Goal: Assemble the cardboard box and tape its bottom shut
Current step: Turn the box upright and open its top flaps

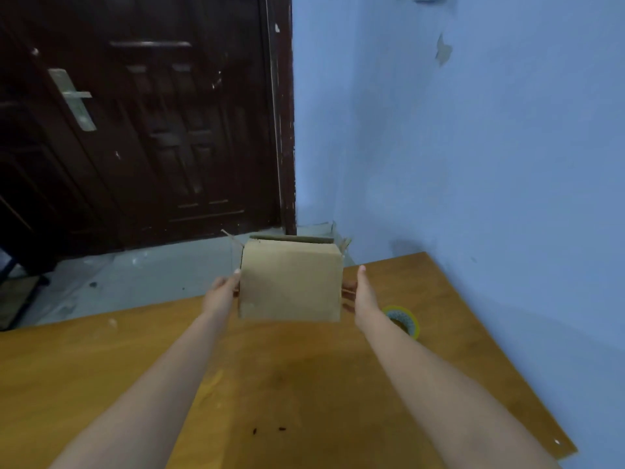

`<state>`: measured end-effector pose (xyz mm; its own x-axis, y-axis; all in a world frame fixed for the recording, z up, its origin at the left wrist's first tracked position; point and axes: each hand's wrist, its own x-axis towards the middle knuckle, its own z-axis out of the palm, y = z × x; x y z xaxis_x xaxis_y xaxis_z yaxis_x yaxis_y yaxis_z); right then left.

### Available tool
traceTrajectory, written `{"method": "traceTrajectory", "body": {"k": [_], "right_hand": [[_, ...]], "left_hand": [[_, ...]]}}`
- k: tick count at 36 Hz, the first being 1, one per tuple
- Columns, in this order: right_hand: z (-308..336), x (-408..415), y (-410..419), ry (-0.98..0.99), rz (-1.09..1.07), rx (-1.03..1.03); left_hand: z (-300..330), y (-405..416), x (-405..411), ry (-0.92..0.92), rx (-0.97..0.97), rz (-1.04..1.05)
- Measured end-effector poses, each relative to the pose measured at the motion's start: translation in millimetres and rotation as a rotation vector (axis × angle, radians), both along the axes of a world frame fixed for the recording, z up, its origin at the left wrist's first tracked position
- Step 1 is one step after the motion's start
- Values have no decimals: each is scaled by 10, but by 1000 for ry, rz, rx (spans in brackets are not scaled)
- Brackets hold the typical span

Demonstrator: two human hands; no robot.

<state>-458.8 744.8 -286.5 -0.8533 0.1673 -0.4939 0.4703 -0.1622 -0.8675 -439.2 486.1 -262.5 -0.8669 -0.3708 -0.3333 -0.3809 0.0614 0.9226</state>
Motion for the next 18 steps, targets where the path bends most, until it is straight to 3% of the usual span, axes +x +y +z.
{"method": "traceTrajectory", "body": {"k": [4, 10, 18], "right_hand": [[-61, 118, 41, 4, 46, -80], [-313, 321, 123, -90, 43, -129], [-620, 611, 167, -251, 141, -23]], "left_hand": [[-194, 5, 215, 77, 8, -176], [-482, 102, 571, 22, 133, -125], [-788, 70, 951, -242, 38, -268]]}}
